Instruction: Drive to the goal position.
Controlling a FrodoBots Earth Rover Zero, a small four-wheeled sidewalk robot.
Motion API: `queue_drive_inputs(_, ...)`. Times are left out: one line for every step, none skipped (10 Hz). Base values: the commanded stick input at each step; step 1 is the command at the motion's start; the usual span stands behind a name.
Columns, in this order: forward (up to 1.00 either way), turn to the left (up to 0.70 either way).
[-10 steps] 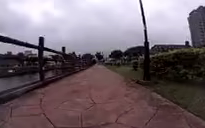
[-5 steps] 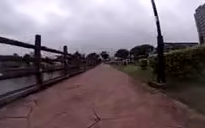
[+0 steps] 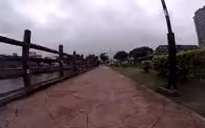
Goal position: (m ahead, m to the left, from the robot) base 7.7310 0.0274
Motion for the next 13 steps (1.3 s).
queue_drive_inputs(1.00, 0.00)
queue_drive_inputs(1.00, 0.00)
queue_drive_inputs(1.00, 0.00)
queue_drive_inputs(1.00, 0.00)
queue_drive_inputs(1.00, 0.00)
queue_drive_inputs(1.00, 0.00)
queue_drive_inputs(1.00, 0.00)
queue_drive_inputs(1.00, 0.00)
queue_drive_inputs(1.00, 0.00)
queue_drive_inputs(1.00, 0.00)
queue_drive_inputs(1.00, 0.00)
queue_drive_inputs(1.00, 0.00)
queue_drive_inputs(1.00, 0.00)
